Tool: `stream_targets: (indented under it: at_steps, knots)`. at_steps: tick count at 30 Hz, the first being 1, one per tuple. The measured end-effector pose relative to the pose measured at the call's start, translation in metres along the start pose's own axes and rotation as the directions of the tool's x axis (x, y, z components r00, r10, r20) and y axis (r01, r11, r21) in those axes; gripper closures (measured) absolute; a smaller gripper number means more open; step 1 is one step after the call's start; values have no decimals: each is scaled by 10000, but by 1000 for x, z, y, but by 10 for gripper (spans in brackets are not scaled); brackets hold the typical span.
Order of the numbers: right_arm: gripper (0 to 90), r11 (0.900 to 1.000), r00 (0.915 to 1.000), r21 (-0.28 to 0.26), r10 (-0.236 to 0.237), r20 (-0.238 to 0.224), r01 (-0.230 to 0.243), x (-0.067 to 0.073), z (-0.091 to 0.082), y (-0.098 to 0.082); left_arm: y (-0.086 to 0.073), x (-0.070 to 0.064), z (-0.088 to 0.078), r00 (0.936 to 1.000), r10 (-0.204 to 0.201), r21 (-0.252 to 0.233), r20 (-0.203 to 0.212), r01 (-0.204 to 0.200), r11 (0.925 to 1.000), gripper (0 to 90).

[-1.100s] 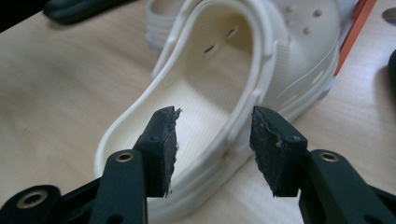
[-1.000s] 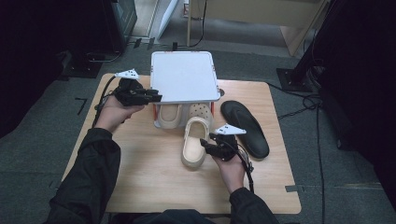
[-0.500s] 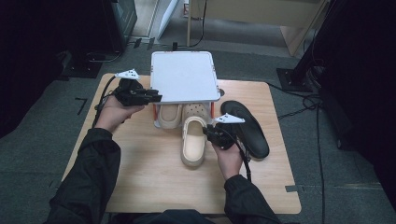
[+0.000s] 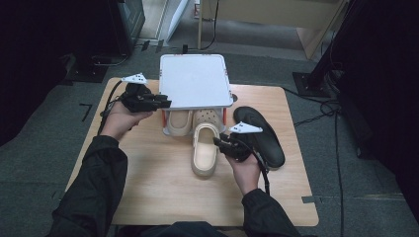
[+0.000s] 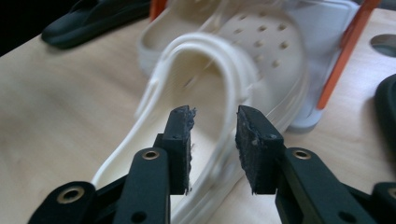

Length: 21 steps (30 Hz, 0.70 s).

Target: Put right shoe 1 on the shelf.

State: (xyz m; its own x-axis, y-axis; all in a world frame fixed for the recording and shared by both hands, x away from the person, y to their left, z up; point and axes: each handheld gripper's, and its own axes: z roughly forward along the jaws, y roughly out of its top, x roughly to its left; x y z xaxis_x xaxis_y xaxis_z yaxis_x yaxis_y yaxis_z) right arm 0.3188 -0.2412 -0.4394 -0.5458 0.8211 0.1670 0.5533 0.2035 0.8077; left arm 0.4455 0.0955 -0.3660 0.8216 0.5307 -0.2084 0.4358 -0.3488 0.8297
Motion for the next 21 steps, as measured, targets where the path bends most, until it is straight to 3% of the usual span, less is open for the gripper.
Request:
stream_targets:
  at_steps: [7,10,17,21]
  knots:
    - [742,9993,9965,361,49,-831,-19,27,-14,-30,0,0,0,10000,-7,-2,-7,7,10000,646]
    - [763,9982,9933,557,-148,-1147,214,40,-16,-44,0,0,0,10000,-10,-1,-6,10,10000,647]
    - [786,9901,9827,1210,-489,-1787,713,60,-5,-76,0,-1,0,9999,89,41,-71,-88,10000,647]
    - [785,9816,9816,1633,-695,-1778,990,65,6,-86,0,0,0,10000,-8,4,-15,8,10000,647]
